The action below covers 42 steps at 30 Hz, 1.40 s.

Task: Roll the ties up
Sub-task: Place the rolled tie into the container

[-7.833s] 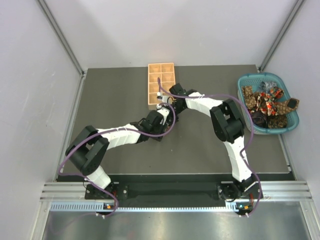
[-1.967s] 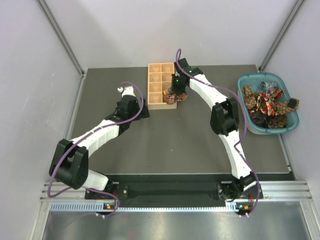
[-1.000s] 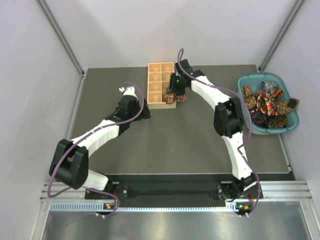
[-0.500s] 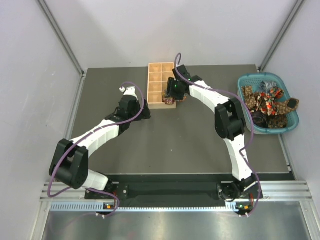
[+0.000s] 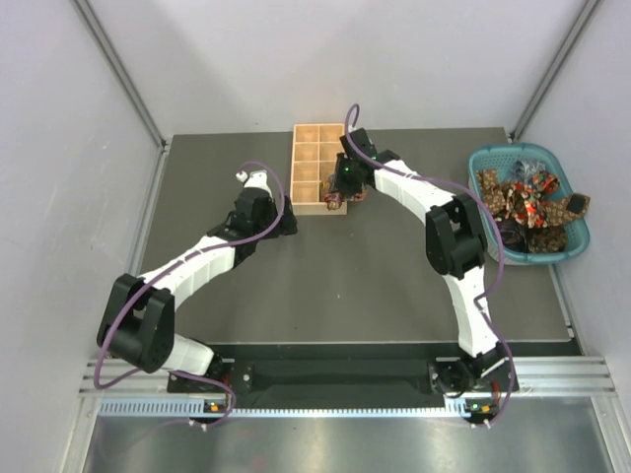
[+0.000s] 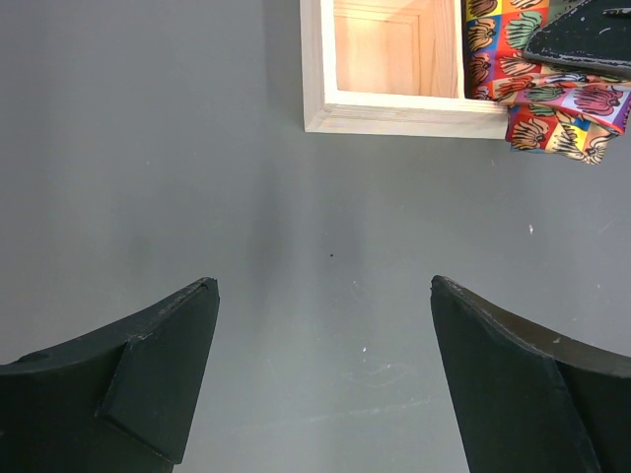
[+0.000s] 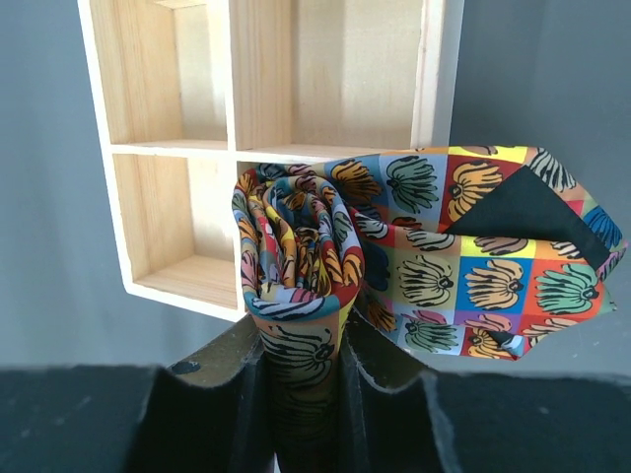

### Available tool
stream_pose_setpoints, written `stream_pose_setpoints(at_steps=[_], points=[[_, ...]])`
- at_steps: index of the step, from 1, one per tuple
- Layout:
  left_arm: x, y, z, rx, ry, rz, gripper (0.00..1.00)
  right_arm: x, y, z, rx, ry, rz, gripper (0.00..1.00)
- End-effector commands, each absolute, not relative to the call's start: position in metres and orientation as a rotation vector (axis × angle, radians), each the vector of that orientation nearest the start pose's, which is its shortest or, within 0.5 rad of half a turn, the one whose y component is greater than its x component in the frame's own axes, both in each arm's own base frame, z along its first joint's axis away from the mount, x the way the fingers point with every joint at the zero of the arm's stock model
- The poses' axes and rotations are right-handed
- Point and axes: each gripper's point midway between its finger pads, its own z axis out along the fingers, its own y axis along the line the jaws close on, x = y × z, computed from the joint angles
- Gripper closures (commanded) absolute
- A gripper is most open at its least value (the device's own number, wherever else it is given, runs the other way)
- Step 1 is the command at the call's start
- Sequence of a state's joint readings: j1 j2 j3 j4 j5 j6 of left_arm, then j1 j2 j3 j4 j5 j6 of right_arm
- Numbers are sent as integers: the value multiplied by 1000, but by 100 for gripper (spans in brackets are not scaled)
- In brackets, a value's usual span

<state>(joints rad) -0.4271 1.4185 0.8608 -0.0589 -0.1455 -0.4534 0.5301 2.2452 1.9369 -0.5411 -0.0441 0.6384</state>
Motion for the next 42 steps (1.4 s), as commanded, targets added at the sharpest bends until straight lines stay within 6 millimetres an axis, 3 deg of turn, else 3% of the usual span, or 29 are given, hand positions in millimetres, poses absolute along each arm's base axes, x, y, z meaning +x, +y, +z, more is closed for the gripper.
stream_pose_setpoints(at_steps=[1,8,14,16,22,28,42], points=[[379,-166,129,-97,2152,-365,7,489,326,140,98,2387,604,87],[378,-170,124,-81,2171,-381,7,497,330,140,100,2390,639,92],[381,-222,146,29,2072,-646,12,499,329,134,106,2404,650,90],[385,-234,150,36,2056,-714,20,499,329,129,104,2411,650,90],[407,-261,126,11,2092,-805,37,501,330,124,102,2412,671,90],[422,-276,112,21,2099,-822,46,503,332,124,100,2414,683,89],[457,-286,101,-109,2113,-716,49,498,331,123,104,2417,695,87]])
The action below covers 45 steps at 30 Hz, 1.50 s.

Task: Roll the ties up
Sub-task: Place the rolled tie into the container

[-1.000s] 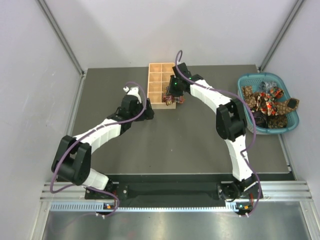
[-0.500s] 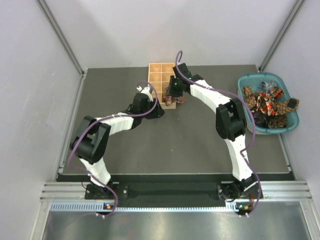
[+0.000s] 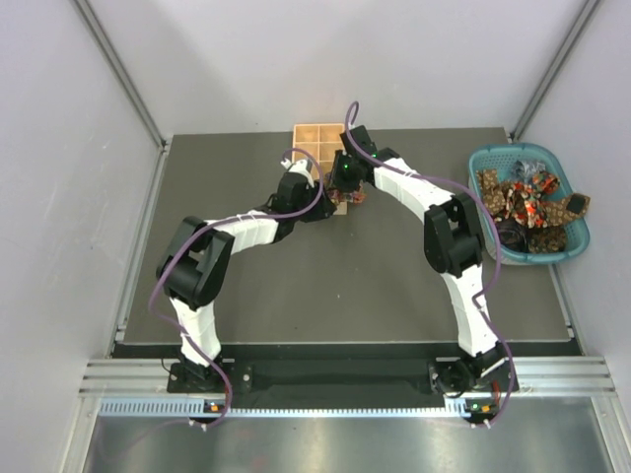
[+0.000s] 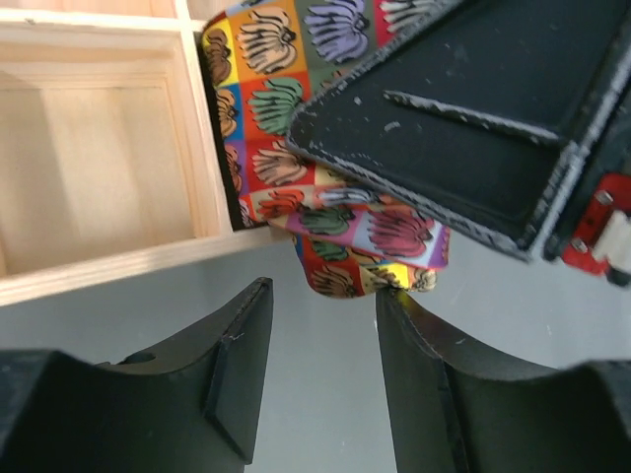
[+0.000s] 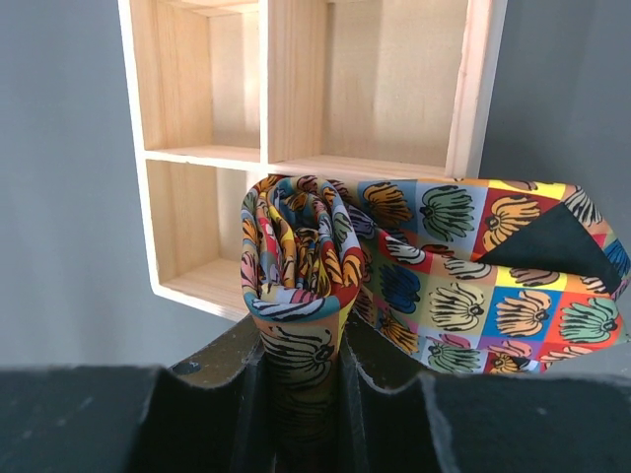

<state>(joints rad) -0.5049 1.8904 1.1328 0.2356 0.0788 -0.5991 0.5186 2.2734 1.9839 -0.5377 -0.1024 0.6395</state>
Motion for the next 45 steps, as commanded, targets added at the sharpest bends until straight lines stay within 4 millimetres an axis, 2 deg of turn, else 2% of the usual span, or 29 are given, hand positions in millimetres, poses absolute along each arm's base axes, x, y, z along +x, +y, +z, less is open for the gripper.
stream_pose_setpoints(at_steps=[1,5,7,12,19,24,30,40,45], points=[[458,-285,99,-114,2114,-708,49,497,331,123,103,2417,696,87],[466,-282,94,-119,2121,-656,50,496,331,122,105,2419,696,82],[467,-278,93,-130,2121,-629,50,496,331,122,104,2421,697,74],[470,-270,98,-131,2098,-577,51,492,330,115,104,2446,686,62],[472,-264,100,-107,2089,-529,52,482,333,102,91,2490,675,57],[474,-265,103,-101,2071,-536,53,477,335,88,88,2515,660,57],[479,-262,111,-93,2047,-509,54,467,338,82,79,2525,656,58],[486,-263,124,-94,2007,-504,57,455,335,90,75,2512,666,57],[489,-263,121,-89,2013,-491,57,453,337,99,71,2497,684,57]])
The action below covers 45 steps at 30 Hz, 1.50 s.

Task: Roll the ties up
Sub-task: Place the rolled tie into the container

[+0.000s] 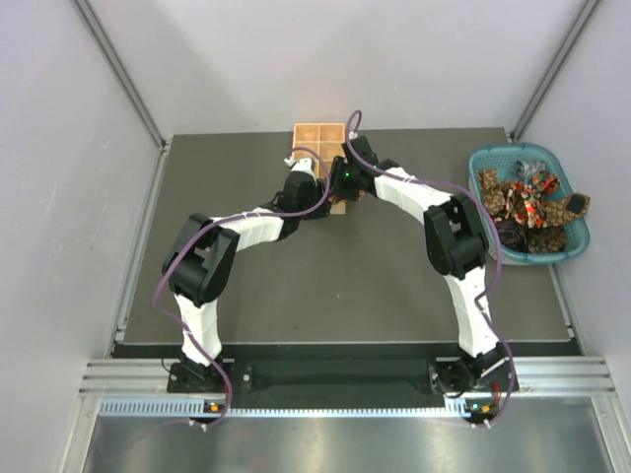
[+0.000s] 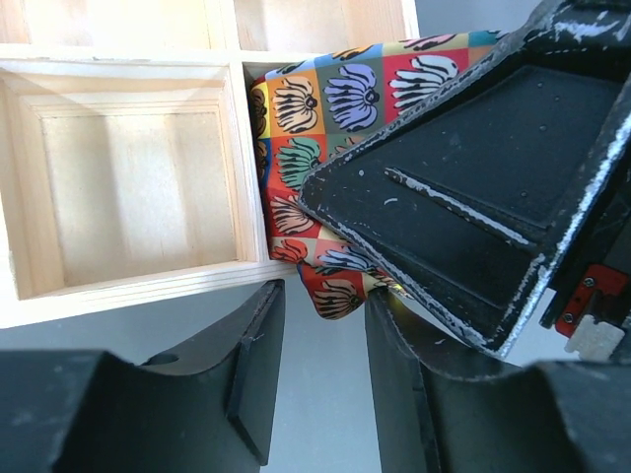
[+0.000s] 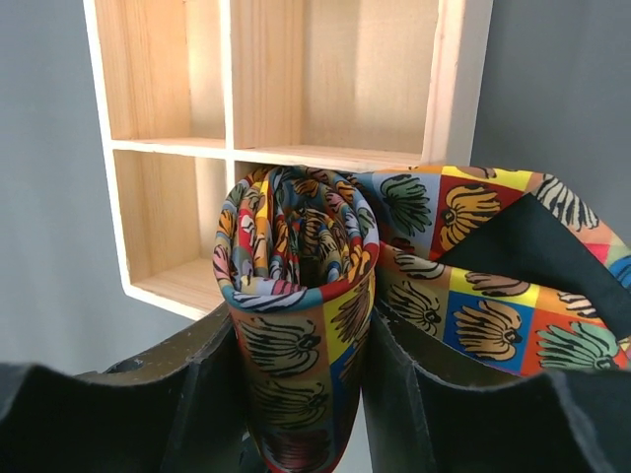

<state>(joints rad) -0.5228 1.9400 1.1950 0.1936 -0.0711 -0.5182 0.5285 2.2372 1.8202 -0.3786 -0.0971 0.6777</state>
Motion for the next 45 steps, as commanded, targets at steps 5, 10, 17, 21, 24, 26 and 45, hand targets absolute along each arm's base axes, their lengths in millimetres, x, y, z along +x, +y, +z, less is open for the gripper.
stream_pose_setpoints(at_steps=[5,10,17,21,24,26,45], points=[[489,-260,119,-90,2006,-481,58,448,340,105,62,2500,719,57],[489,-263,124,-81,1979,-504,59,444,344,115,63,2484,784,60],[490,-269,141,-56,1934,-555,61,443,348,122,56,2481,832,60],[489,-272,150,-53,1908,-592,63,445,347,120,61,2486,834,60],[488,-276,153,-61,1905,-640,66,446,347,122,59,2484,837,60],[487,-277,153,-72,1904,-667,68,447,347,124,60,2482,842,60],[498,-279,163,-96,1835,-734,79,447,351,135,55,2475,905,59]])
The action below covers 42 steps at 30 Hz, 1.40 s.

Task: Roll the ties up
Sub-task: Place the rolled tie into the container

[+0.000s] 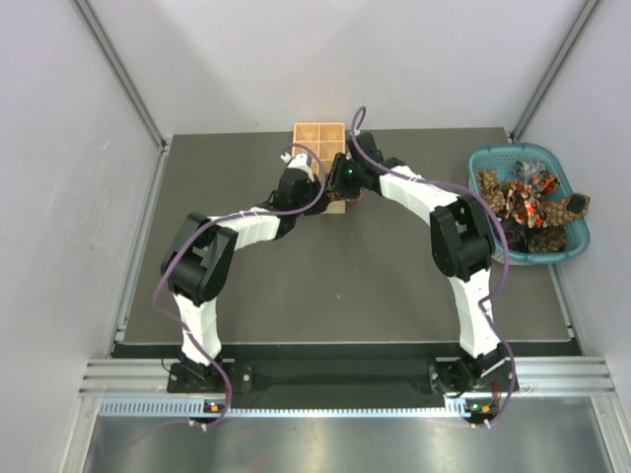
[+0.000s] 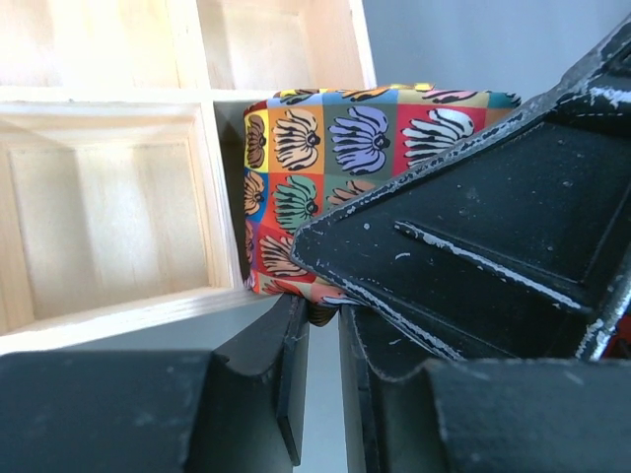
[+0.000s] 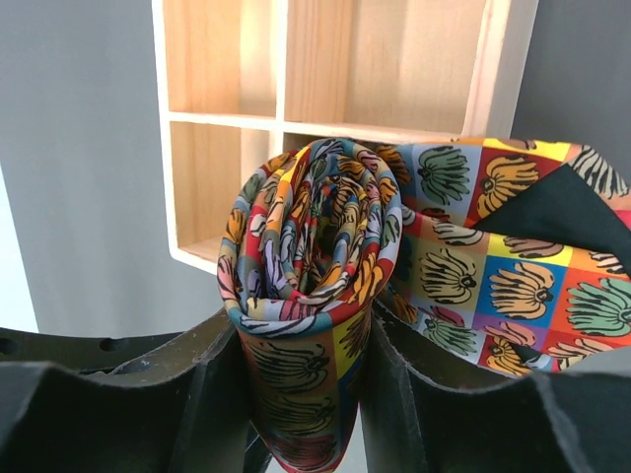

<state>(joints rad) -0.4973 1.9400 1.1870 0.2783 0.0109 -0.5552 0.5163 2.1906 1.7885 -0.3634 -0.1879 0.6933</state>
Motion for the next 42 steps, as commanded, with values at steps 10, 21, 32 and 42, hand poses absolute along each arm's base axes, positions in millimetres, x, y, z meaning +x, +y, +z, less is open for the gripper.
stream_pose_setpoints(at_steps=[10,21,32,42], points=[[503,-279,163,-83,1819,-718,78,450,354,118,67,2509,908,70],[494,-271,157,-78,1868,-668,77,454,338,108,84,2554,756,89],[486,-257,163,-76,1913,-590,69,450,334,94,87,2593,695,94],[492,-266,137,-48,1951,-608,82,460,331,105,104,2561,660,94]])
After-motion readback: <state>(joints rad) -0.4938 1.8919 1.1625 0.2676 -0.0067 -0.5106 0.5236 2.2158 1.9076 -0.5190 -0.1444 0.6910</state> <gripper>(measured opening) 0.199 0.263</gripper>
